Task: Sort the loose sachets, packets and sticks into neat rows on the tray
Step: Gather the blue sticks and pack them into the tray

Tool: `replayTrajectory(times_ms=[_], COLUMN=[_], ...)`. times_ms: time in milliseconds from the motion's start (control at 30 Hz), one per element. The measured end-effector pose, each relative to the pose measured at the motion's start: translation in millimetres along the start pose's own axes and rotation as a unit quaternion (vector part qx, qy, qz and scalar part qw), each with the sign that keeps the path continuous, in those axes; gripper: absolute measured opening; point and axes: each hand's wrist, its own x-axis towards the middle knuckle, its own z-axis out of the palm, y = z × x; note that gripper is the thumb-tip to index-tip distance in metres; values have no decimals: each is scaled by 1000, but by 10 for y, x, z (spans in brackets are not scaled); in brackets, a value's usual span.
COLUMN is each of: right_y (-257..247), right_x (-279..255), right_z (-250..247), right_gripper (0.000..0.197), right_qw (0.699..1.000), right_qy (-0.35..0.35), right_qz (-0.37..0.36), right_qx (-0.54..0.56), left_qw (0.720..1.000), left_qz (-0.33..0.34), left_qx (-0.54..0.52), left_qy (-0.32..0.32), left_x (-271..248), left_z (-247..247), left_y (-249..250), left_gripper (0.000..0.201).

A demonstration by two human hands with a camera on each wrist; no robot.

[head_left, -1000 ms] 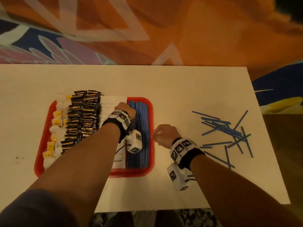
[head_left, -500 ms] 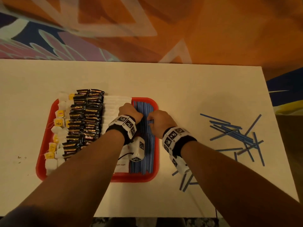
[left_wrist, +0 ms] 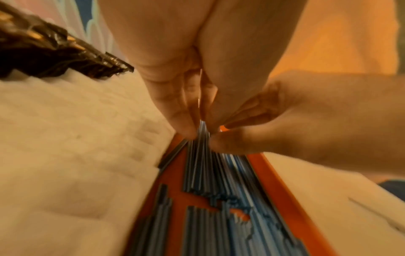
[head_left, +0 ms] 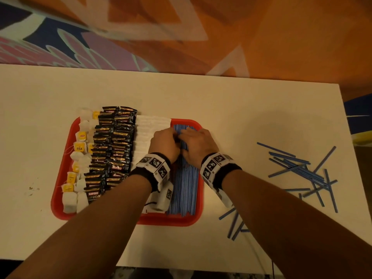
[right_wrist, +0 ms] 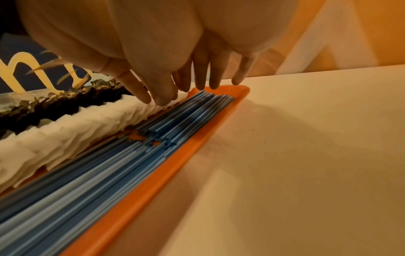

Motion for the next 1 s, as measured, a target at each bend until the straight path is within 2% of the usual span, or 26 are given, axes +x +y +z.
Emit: replayTrajectory(times_ms=[133, 267, 400, 533, 667, 767, 867, 933, 1000], right_y=[23, 43, 58, 97, 200, 394, 678, 867, 1035], right_x=[-40, -87, -135, -168, -425, -744, -1153, -1487, -1857], right_z=[-38, -57, -34, -41, -109, -135, -194, -244, -266], right_gripper=[45, 52, 55, 50, 32, 35, 40, 41, 46], right_qw=[998, 998, 995, 999, 996, 982, 961, 944, 927], right_qy=[-58, -48, -80, -27, 37, 61, 55, 45, 26], right_qz=[5, 16, 21, 32, 73, 154, 241, 296, 349], right_qx=[-38, -46, -57, -13, 46, 92, 127, 138, 138], left_qw=[992, 978, 969, 973, 962, 944, 913, 899, 899], left_qz=[84, 141, 159, 179, 241, 297, 321, 296, 247], left_qx=[91, 156, 186, 145, 125, 121, 185, 227, 239], left_qy=[-21, -9, -26, -3, -5, -78, -169, -228, -270], left_x=[-34, -57, -87, -137, -295, -554, -792, -936, -1070], left_z=[66, 88, 84, 60, 96, 171, 392, 628, 875], left_y=[-109, -234, -257, -204, 8, 355, 687, 842, 927], left_gripper=[17, 26, 34, 32, 18, 23, 30, 44, 56])
